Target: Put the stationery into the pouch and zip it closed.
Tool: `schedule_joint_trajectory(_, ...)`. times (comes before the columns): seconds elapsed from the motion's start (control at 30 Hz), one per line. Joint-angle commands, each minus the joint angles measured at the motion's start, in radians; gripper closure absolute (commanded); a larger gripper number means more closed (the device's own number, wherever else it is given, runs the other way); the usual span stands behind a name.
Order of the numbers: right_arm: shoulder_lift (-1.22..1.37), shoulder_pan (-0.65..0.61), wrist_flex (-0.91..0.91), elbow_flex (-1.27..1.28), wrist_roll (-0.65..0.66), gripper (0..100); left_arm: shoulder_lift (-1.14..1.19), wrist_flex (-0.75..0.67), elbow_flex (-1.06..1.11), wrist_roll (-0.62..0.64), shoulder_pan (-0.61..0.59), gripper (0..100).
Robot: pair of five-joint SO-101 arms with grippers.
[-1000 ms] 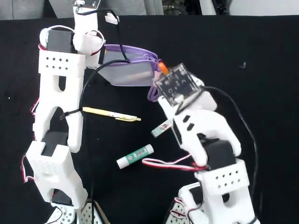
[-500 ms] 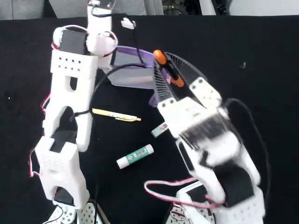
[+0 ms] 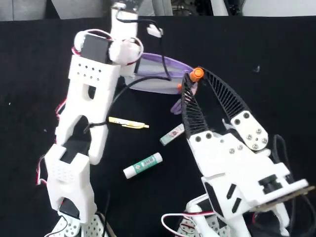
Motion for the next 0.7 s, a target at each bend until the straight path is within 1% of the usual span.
schedule_joint_trajectory(0.0, -0.039, -0.003, -0.155, 0.125, -0.118, 98.7, -0.017, 0.006, -0.021, 0.012, 0.035, 97)
schedule_joint_trajectory(0.2, -0.036, -0.002, -0.468, 0.377, -0.117, 98.7, -0.009, 0.006, -0.021, 0.012, 0.039, 97)
schedule_joint_trajectory(0.3, -0.036, 0.011, -0.569, 0.45, -0.112, 98.7, -0.008, 0.006, -0.021, 0.012, 0.033, 97)
schedule_joint_trajectory(0.43, -0.035, 0.029, -0.606, 0.487, -0.086, 98.7, -0.008, 0.006, -0.019, 0.011, 0.031, 97)
schedule_joint_trajectory(0.67, -0.035, 0.095, -0.614, 0.602, -0.097, 98.7, -0.006, 0.006, -0.019, 0.011, 0.031, 97)
